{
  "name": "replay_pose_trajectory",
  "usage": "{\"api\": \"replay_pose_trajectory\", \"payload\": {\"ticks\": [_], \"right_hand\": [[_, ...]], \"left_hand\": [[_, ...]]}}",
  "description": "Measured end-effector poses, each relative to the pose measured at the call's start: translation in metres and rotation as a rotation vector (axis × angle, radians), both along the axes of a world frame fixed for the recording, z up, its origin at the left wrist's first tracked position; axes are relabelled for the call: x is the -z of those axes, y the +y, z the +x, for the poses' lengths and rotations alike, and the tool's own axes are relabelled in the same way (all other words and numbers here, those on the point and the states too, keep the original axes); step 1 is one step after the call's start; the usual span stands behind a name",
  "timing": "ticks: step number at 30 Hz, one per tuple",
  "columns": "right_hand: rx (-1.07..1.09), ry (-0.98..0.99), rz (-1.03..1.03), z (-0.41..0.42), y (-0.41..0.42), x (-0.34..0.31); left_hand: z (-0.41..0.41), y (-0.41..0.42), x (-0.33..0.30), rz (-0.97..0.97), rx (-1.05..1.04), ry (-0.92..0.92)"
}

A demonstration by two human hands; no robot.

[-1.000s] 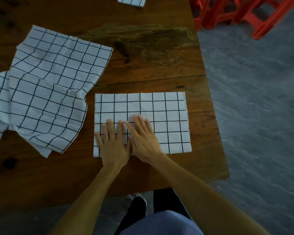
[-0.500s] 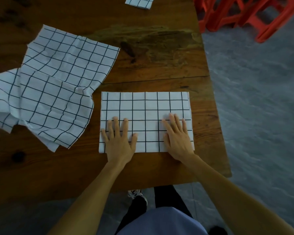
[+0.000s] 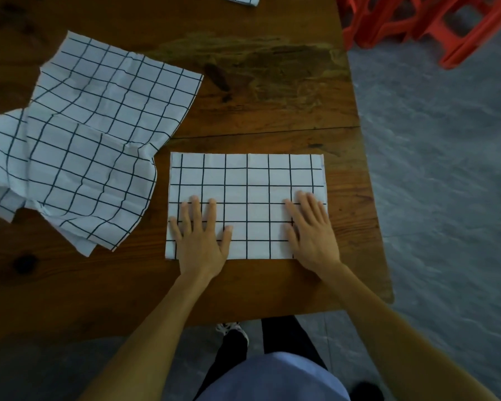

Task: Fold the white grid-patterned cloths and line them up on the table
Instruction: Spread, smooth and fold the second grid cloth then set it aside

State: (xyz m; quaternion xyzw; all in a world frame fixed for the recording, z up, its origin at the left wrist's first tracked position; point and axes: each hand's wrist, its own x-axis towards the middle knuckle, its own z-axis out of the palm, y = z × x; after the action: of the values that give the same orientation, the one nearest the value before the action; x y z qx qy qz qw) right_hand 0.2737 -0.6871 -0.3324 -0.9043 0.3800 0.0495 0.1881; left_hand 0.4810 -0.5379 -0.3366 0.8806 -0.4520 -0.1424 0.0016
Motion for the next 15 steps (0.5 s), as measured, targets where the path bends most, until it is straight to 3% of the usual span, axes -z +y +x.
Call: {"api": "replay_pose_trajectory", "payload": {"ticks": [10,15], "right_hand": [[0.0,-0.041,-0.059,0.0,-0.002,-0.009],[-0.236,-0.235,-0.006,0.034,0.039,-0.024]], "left_hand": [[0.004,-0.002,-0.007,0.054,0.019,0.066],[0.002,-0.001,-0.024,-0.078,0.094,0.077]]}}
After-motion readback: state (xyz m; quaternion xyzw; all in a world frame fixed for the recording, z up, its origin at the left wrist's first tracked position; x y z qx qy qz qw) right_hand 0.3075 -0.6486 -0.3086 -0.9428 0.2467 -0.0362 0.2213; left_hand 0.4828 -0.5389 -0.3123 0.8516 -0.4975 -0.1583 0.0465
